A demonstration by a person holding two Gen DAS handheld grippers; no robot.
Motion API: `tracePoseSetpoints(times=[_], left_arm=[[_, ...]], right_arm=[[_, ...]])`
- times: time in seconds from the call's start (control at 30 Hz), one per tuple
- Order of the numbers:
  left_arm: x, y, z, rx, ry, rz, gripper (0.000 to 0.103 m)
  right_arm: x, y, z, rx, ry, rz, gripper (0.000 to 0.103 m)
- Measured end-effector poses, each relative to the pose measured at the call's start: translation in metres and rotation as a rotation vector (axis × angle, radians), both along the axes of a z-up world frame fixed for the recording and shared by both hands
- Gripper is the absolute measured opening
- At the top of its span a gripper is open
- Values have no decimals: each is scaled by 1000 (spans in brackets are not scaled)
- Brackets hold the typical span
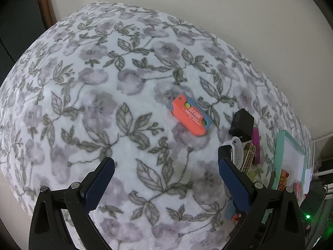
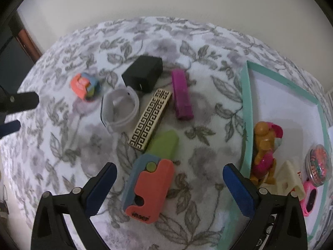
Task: Organize rigid objects
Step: 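Grasp the white smartwatch with the left tool while the right tool grasps the orange-blue fidget block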
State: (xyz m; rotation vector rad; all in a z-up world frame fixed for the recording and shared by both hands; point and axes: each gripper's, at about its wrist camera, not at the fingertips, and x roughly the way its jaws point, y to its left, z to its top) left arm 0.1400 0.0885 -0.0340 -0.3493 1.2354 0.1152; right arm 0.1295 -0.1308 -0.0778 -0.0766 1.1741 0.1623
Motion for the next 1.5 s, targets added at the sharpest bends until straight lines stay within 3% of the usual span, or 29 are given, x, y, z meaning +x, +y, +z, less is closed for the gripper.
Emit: tracePoseSetpoints(times=[0.17,0.5,0.63,0.9,1.07,1.17,1.27,1.5], left_arm=[[3,-6,-6,-6,12,-12,100],[13,-32,-24,-106,28,-75,100],[17,-47,-30,-120,20,-92,100],[26,-71,-41,-104,-17,-123,100],[30,-77,-53,-110,-12,-125,100],[31,-80,-57,-91,-18,-117,96],[32,-82,-59,-60,-27,-113,84],[35,-89,-61,20,-41,-131,72]], right_arm=[[-2,0,-11,-37,21,4,103],[-5,1,-10,-62,2,43,97],[-7,-1,-8,-102,-8,38,82],[-4,-13,-6,-81,-1,29,66],[-1,-26,-5,-68,-3,6,46],[0,-29,-6,-64,-3,12,45],[1,-27,-6,-80,-7,26,45],[-1,-27,-5,-81,-8,38,45]])
